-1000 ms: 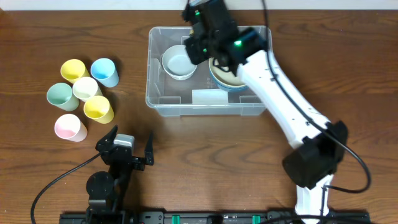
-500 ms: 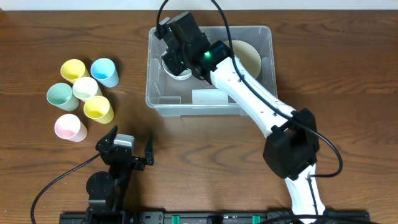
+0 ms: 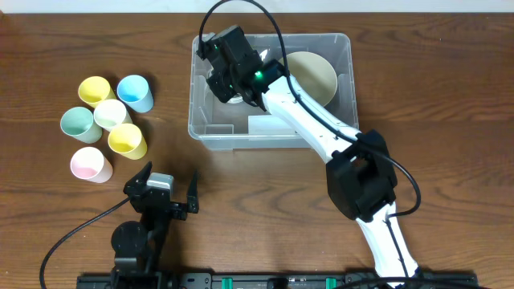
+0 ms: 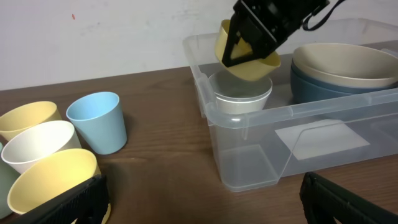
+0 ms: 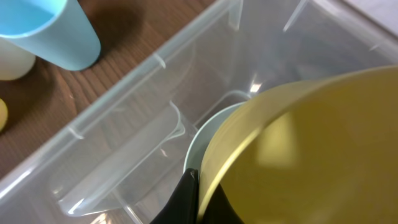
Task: Pack container
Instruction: 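Carry the yellow bowl into the container onto the white bowl stack, then open the right gripper and retract the right arm to the right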
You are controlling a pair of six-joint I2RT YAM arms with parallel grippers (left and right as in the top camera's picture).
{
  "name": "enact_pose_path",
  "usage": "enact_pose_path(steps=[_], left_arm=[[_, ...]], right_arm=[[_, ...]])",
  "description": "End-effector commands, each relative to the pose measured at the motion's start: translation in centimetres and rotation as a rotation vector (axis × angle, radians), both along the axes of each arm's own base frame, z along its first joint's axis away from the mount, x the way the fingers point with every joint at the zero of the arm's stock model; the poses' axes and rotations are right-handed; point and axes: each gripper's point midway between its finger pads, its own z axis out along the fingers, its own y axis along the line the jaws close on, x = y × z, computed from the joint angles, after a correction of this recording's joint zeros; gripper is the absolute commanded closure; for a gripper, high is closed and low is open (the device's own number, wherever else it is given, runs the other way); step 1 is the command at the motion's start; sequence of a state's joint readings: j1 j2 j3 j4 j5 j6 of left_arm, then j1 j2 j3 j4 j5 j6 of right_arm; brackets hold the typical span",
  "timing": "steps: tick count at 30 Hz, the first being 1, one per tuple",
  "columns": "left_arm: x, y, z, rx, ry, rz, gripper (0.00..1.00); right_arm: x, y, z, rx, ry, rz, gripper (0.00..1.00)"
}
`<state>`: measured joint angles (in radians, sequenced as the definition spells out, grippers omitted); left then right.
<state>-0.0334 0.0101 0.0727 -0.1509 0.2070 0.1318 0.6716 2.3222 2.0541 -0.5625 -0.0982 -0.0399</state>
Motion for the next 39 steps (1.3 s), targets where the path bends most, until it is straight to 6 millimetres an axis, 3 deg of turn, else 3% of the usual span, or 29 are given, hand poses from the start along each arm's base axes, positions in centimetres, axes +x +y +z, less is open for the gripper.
enact_pose_path(steps=[1, 3, 4, 9, 12, 16, 20, 23, 26, 29, 33, 39], left_arm=[[-0.1, -0.1, -1.4, 0.005, 0.038, -0.007, 0.02], [-0.1, -0.1, -1.4, 0.005, 0.038, -0.007, 0.02], [-0.1, -0.1, -1.4, 0.005, 0.038, -0.007, 0.02], [-0.1, -0.1, -1.4, 0.005, 0.038, -0.007, 0.02], [-0.1, -0.1, -1.4, 0.005, 0.038, -0.007, 0.02], [-0.1, -0.1, -1.4, 0.005, 0.038, -0.007, 0.02], [-0.1, -0.1, -1.4, 0.005, 0.038, -0.007, 0.02], [-0.1, -0.1, -1.4, 0.005, 0.038, -0.007, 0.02], [-0.1, -0.1, -1.4, 0.005, 0.038, -0.007, 0.02], [-0.1, -0.1, -1.4, 0.005, 0.038, -0.007, 0.02], [-0.1, -0.1, -1.4, 0.005, 0.038, -0.007, 0.02], [-0.1, -0.1, -1.4, 0.005, 0.038, -0.007, 0.02]], right_arm=[[0.0, 0.7, -0.2, 0.005, -0.005, 0.020, 0.71], [0.1, 0.7, -0.1, 0.006, -0.008, 0.020, 0.44], [0.2, 0.8, -0.1, 0.008, -0.013, 0.022, 0.37], [0.4, 0.7, 0.4, 0.011, -0.024, 0.021, 0.27], [-0.1, 0.4, 2.2, 0.009, -0.022, 0.021, 0.20], [-0.9, -0.9, 8.3, 0.038, -0.039, -0.003, 0.11], [-1.5, -4.6, 16.3, 0.094, -0.076, -0.101, 0.02], [-1.9, -9.9, 21.1, 0.102, -0.110, -0.222, 0.01], [-2.0, -16.1, 23.6, 0.088, -0.114, -0.390, 0.01], [-2.2, -23.2, 24.6, 0.071, -0.083, -0.592, 0.01], [-3.0, -33.3, 22.9, 0.038, 0.034, -0.924, 0.01], [-6.1, -44.3, 17.5, 0.021, 0.300, -1.340, 0.01]])
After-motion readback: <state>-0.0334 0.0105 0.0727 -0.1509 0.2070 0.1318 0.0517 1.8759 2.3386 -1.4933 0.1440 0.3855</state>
